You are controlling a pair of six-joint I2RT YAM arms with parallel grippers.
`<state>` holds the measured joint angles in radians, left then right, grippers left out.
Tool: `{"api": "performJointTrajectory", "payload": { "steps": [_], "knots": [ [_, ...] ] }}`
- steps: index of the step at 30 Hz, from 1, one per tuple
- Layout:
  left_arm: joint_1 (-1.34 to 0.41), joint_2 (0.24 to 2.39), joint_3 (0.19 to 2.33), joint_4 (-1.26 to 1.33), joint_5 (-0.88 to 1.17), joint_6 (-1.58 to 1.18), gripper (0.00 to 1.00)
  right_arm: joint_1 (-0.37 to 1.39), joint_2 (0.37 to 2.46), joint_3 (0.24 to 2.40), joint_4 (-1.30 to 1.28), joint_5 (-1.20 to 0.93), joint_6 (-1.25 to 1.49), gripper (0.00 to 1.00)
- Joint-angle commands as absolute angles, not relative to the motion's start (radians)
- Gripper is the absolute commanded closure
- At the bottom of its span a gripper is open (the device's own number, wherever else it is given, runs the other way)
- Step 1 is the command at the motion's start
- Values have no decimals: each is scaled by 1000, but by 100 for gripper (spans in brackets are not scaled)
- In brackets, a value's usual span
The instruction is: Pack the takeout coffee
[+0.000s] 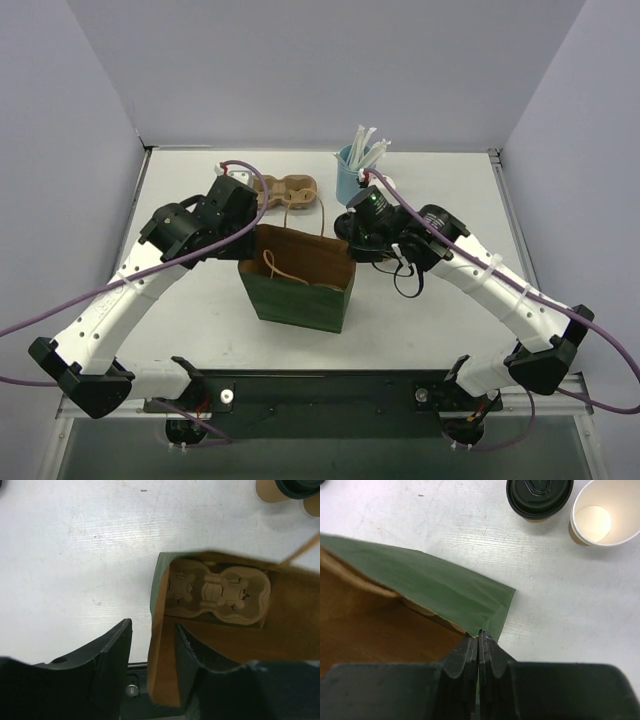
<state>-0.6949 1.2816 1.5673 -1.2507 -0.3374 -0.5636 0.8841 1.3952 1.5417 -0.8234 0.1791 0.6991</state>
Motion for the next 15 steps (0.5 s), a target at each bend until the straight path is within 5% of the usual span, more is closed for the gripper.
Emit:
{"api": "performJointTrajectory", "payload": {
  "steps": [1, 8, 15],
  "knots": [
    [-680, 1278, 1586, -1200, -313, -525, 59, 877, 1393, 1603, -850, 198, 680, 100],
    [-681, 1307, 1633, -1193, -241, -511, 100, 858, 1390, 1623, -853, 157, 669, 100],
    [-684, 1361, 1836, -1350, -245, -580, 100, 838, 1423, 1738, -954, 146, 678, 100]
  ]
}}
